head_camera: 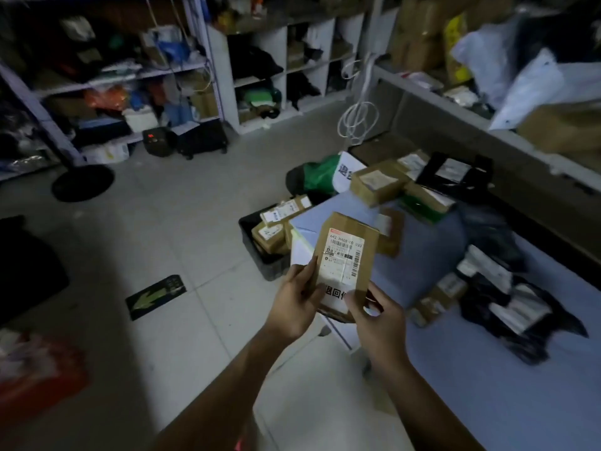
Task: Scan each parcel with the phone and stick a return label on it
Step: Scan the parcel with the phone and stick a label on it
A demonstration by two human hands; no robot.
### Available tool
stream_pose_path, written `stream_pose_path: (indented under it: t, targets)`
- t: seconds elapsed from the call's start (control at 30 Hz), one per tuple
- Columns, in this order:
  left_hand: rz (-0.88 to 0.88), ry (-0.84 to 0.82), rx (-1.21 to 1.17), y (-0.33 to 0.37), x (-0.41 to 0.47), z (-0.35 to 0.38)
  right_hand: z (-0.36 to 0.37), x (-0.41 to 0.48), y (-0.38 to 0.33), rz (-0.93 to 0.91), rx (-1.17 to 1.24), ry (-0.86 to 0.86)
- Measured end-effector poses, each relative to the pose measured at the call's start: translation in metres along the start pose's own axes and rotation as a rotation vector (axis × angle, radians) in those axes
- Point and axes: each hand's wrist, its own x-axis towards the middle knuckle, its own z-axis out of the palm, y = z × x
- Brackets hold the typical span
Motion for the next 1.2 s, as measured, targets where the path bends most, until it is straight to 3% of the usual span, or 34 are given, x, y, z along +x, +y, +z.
stream_pose_path:
  t: [0.27,0.63,0.9,1.2]
  targets:
    - [-0.163,-0.023,0.018,-0.09,0.064,-0.166,0.192,0.039,-0.029,0.151,-0.069,-0.134]
    - [-0.399,-0.312,0.17,-0.239,0.293,-0.24,0.383,0.219,0.033,0.465,-0.06,-0.07]
    - [-0.377,-0.555,0.286,-0.399,0.458,-0.207,0.491,0.339,0.158,0.82,0.072,0.12]
    - [-0.285,-0.649,0.234,-0.59,0.546,-0.122,0.563,0.421,0.341,0.829,-0.09,0.289]
